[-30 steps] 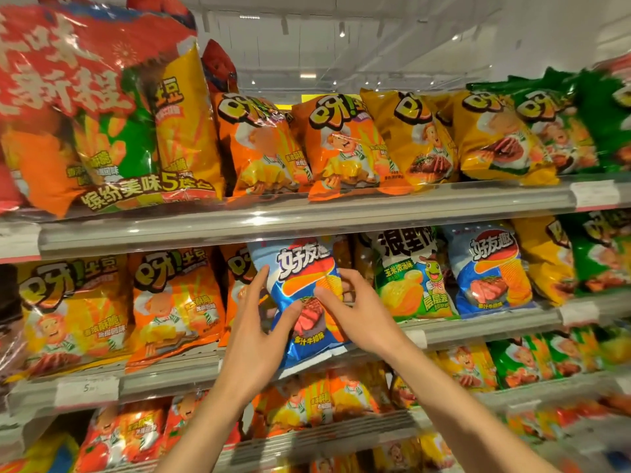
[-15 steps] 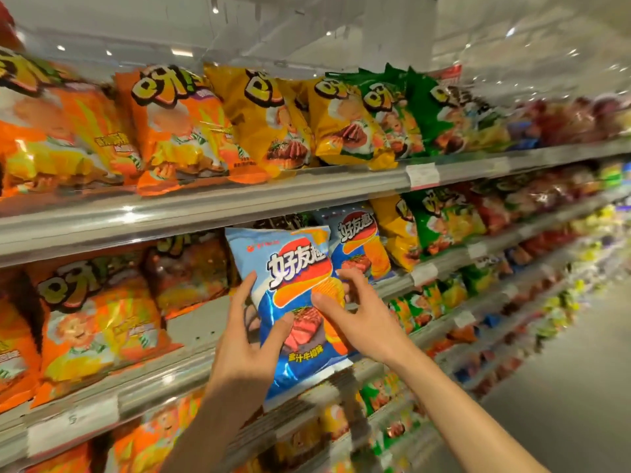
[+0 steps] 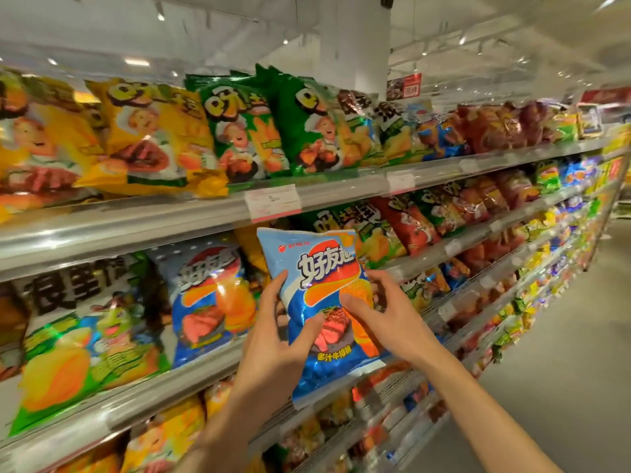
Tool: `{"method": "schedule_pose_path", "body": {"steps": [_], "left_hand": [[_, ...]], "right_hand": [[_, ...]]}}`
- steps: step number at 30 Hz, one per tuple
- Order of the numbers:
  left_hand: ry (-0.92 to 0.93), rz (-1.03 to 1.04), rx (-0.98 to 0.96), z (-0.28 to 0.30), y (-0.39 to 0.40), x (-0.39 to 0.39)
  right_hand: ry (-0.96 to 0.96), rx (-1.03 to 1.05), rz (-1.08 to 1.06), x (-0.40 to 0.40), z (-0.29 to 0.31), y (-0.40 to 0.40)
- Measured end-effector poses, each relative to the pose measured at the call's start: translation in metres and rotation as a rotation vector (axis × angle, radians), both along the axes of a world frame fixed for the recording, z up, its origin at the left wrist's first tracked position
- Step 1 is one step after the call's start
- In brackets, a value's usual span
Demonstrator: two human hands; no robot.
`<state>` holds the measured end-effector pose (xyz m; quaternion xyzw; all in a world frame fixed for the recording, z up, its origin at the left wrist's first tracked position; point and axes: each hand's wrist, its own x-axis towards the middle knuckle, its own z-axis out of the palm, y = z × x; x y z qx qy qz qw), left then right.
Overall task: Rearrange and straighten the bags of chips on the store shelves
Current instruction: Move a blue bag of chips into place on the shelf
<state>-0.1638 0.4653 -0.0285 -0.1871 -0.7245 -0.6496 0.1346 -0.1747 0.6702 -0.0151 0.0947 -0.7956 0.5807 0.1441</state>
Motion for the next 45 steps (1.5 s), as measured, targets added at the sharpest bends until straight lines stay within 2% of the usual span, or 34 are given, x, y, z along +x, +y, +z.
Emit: {"method": "schedule_pose_path", "body": {"steps": [7,15,25,30,36,45], "left_hand": [[-0.019,-0.097,-0.015,0.000,0.115,-0.065],[0.099,-0.039,-0.223,-0.002,0.203,-0.135],[0.009,-0.122,-0.120,0.003,0.299,-0.235],[-0.006,-0.120,-0.094,0.003,0.332,-0.268],[0.010,-0.021,-0.104,0.005,0.368,-0.298],[0.039,0.141,-0.036,0.006,0.467,-0.338]], "right_hand": [[-0.058,0.039,-0.089,-0.050,-0.008,0.116],[-0.075,0.030,-0.144,-0.125,-0.011,0.203],[-0.139,0.077,-0.165,-0.213,0.011,0.295],[-0.163,0.000,-0.087,-0.249,0.013,0.331],[-0.166,-0.033,0.042,-0.296,0.017,0.373],[-0.001,0.086,0.169,-0.380,0.009,0.466]]}}
